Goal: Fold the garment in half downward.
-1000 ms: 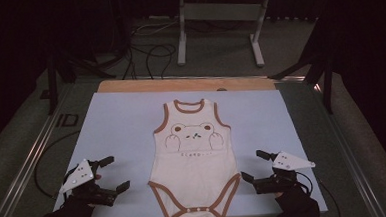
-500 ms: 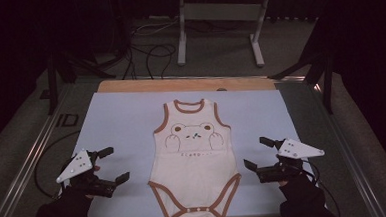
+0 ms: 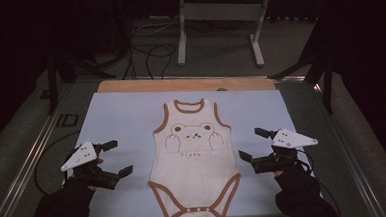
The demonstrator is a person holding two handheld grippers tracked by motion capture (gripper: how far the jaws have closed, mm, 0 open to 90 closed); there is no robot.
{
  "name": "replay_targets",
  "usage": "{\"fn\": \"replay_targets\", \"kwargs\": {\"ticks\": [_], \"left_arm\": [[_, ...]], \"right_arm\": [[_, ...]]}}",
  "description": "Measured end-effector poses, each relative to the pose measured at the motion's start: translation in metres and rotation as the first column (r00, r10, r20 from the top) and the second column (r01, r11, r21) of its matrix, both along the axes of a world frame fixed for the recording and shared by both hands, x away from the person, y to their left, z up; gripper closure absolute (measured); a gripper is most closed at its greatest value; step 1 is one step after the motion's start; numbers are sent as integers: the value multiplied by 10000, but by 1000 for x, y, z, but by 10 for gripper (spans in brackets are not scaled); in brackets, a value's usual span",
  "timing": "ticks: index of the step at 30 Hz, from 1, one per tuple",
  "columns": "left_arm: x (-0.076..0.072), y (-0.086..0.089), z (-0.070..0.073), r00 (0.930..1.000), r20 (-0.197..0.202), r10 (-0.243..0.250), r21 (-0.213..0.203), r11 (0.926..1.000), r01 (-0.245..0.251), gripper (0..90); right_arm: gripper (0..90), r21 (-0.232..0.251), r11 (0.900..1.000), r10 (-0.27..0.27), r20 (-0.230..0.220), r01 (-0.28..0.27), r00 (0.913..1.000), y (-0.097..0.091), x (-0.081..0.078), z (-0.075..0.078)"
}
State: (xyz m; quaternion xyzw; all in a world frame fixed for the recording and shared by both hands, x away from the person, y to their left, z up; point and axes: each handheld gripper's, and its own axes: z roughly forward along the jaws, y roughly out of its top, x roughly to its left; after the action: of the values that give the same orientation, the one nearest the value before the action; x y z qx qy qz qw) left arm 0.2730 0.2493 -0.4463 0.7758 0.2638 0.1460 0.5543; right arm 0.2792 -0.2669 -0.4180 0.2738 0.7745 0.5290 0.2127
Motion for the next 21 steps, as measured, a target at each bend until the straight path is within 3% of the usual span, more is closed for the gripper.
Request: {"fn": "replay_targets", "kwargs": {"ticks": [21], "left_arm": [[27, -22, 15, 9996, -95, -277, 379, 9989, 280, 2]], "right_arm": [[70, -35, 9996, 273, 192, -272, 9994, 21, 29, 14]]}}
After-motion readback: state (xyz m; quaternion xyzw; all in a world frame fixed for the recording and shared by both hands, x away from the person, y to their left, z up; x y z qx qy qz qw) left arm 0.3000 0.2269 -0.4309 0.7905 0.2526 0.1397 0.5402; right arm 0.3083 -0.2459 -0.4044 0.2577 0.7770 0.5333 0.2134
